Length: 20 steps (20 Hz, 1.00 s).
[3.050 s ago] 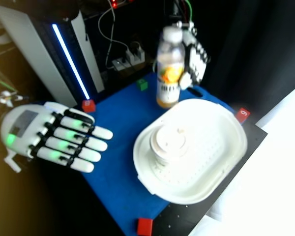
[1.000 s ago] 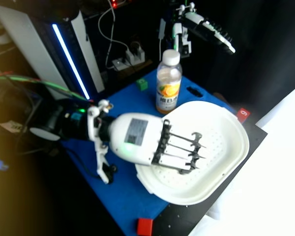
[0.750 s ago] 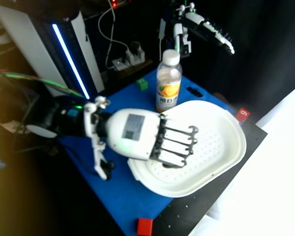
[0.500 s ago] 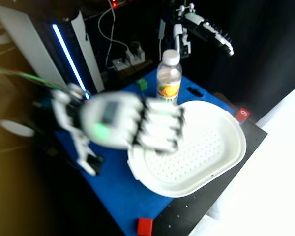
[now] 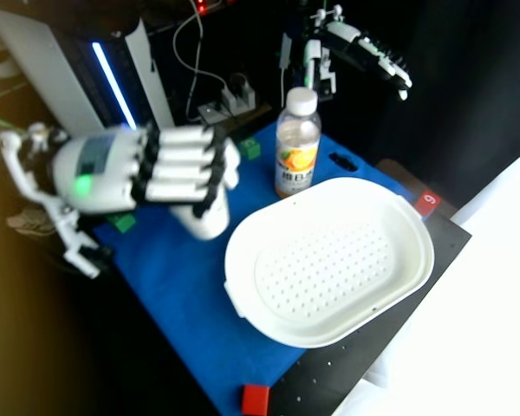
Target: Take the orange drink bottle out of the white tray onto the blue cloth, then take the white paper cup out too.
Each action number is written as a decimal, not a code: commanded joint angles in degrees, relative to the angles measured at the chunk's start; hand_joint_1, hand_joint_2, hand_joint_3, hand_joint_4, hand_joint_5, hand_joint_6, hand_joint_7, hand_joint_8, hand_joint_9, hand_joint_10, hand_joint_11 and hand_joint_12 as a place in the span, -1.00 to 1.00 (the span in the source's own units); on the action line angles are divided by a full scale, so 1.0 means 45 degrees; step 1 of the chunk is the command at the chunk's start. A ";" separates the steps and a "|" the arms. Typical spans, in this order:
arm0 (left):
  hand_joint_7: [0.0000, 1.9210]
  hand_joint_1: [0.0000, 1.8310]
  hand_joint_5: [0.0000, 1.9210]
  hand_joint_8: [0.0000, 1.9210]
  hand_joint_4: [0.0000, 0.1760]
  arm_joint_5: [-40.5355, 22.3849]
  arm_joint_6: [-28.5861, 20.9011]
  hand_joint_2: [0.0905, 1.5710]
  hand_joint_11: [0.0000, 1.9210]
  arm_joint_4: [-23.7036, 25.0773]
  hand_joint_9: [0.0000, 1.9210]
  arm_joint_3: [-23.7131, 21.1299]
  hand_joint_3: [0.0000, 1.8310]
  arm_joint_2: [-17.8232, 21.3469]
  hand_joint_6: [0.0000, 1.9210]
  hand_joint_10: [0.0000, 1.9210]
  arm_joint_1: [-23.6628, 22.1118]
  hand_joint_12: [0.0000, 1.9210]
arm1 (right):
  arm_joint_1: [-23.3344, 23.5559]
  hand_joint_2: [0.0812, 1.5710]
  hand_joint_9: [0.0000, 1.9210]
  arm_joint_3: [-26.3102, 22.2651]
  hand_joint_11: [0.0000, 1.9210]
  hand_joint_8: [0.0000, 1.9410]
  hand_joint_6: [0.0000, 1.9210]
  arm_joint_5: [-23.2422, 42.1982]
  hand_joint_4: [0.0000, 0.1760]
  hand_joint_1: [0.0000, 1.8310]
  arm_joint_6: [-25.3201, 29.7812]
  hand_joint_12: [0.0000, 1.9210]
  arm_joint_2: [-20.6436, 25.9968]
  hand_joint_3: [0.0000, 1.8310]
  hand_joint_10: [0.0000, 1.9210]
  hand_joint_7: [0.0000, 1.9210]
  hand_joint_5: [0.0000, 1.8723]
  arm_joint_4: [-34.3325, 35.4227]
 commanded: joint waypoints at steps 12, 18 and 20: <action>-1.00 -0.17 -0.95 -1.00 0.22 -0.1676 -0.0088 0.44 -1.00 0.0048 -1.00 0.0044 -1.00 -0.0022 -1.00 -1.00 -0.0076 -1.00 | -0.1164 0.35 -1.00 -0.0549 -1.00 -1.00 -1.00 0.1808 0.11 -0.60 0.0142 -0.10 0.0145 -1.00 -1.00 -1.00 -1.00 0.0991; -1.00 -0.19 -0.98 -1.00 0.75 -0.1680 -0.0087 0.43 -1.00 0.0014 -1.00 0.0037 -1.00 -0.0039 -1.00 -1.00 -0.0074 -1.00 | -0.1165 0.26 -1.00 -0.1183 -1.00 -1.00 -1.00 0.3932 0.19 -0.60 0.0209 -1.00 0.1153 -1.00 -1.00 -1.00 -1.00 0.0864; -1.00 -0.19 -0.98 -1.00 0.74 -0.1682 -0.0087 0.41 -0.99 0.0044 -1.00 0.0039 -1.00 -0.0025 -1.00 -1.00 -0.0076 -1.00 | -0.1168 0.25 -1.00 -0.1125 -1.00 -1.00 -1.00 0.4729 0.53 -0.57 0.0733 -1.00 0.1339 -1.00 -1.00 -1.00 -1.00 0.0881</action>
